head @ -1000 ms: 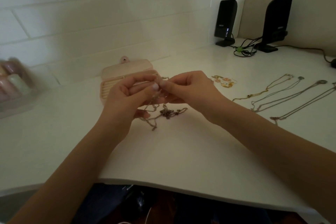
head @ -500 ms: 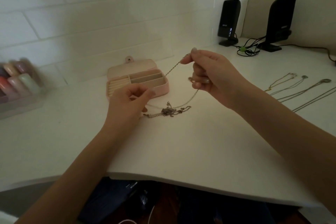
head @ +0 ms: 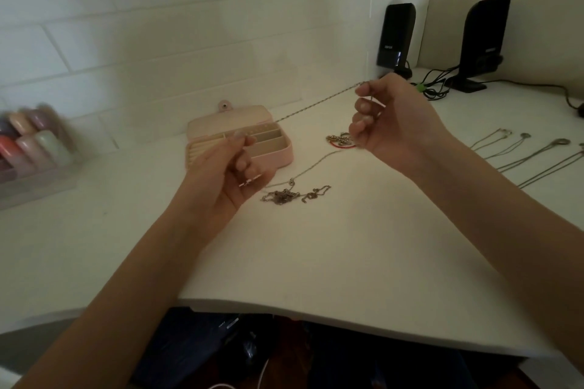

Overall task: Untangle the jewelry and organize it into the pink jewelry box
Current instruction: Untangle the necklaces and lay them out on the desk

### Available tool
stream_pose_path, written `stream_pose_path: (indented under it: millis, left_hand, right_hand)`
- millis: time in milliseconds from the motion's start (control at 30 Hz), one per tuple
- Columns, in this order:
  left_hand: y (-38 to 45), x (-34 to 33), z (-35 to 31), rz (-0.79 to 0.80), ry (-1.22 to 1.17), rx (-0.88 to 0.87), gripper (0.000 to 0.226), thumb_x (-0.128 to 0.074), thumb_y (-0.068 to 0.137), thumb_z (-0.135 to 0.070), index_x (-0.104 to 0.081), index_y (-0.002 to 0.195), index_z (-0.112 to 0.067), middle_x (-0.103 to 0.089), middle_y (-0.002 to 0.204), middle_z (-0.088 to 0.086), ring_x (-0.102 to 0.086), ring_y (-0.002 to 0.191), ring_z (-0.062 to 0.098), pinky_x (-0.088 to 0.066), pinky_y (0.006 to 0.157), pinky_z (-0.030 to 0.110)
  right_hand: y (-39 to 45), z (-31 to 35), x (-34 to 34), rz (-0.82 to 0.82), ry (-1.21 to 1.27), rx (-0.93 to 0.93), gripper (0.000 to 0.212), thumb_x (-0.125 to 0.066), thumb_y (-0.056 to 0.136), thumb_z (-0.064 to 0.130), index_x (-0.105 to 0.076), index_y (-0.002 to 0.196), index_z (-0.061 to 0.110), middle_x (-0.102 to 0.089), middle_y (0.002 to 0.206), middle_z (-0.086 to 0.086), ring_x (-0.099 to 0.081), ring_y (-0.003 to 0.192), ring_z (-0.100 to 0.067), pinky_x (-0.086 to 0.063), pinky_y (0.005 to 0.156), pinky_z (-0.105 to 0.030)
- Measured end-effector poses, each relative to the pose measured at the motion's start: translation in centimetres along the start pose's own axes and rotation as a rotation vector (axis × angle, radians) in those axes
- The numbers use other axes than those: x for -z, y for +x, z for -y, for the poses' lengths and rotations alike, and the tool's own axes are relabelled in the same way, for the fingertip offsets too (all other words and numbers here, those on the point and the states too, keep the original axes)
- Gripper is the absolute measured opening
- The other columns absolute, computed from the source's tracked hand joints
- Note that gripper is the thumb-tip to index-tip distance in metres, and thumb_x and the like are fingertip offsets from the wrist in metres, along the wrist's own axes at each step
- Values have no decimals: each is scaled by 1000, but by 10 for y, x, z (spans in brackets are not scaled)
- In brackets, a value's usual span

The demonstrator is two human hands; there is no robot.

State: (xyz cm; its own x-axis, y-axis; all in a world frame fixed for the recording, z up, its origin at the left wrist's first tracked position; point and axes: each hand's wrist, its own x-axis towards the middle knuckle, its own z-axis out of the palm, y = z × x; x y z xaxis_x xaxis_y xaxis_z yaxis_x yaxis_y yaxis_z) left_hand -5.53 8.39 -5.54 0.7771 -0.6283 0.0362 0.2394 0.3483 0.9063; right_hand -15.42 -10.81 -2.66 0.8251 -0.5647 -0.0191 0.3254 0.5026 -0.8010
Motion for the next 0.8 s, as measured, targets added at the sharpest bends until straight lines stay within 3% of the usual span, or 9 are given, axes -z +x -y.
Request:
stream_pose_path:
  millis: [100, 267, 367, 467, 633, 800]
  left_hand:
    - [2, 6, -3, 31, -108, 71, 19, -47, 93, -27, -57, 80, -16, -40, 48, -10, -36, 41, 2, -40, 40, 15]
    - [8, 18, -6, 43, -366, 101, 11, -60, 77, -19, -67, 82, -12, -63, 65, -8, -58, 54, 2, -54, 56, 19]
    - [9, 22, -6, 115, -367, 89, 36, -74, 57, -6, -71, 93, -8, -69, 80, -3, -67, 75, 7, -56, 66, 19]
    - [8, 21, -5, 160, -348, 73, 60, -83, 46, 0, -66, 102, -13, -69, 91, -7, -67, 80, 7, -49, 48, 11]
    - [3, 11, -2, 11, -140, 16, 29, -62, 71, -11, -61, 97, -23, -69, 82, -17, -61, 69, 0, -38, 37, 8]
    - [4, 13, -3, 68, -75, 6, 31, -55, 74, -7, -59, 97, -26, -66, 83, -19, -41, 49, -1, -20, 33, 10]
  right_hand:
    - [0, 1, 0, 9, -51, -10, 19, -44, 89, 14, -53, 73, 9, -28, 54, 2, -19, 48, -9, -25, 46, -18]
    - [0, 0, 0, 1, -102, -23, 19, -56, 92, 24, -59, 80, 10, -22, 50, 5, -16, 44, -7, -27, 40, -14]
    - [0, 1, 2, -76, -143, 6, 18, -58, 92, 24, -61, 81, 9, -22, 51, 4, -17, 44, -6, -27, 39, -13]
    - [1, 3, 5, -136, -130, 11, 18, -57, 92, 24, -60, 83, 9, -24, 52, 4, -18, 42, -6, -28, 38, -14]
    - [6, 5, 10, -158, -212, 40, 17, -57, 92, 26, -60, 83, 12, -25, 48, 6, -19, 39, -6, -25, 36, -15]
    - [7, 5, 13, -147, -288, 70, 15, -57, 92, 28, -59, 85, 14, -24, 49, 6, -19, 40, -6, -20, 34, -15]
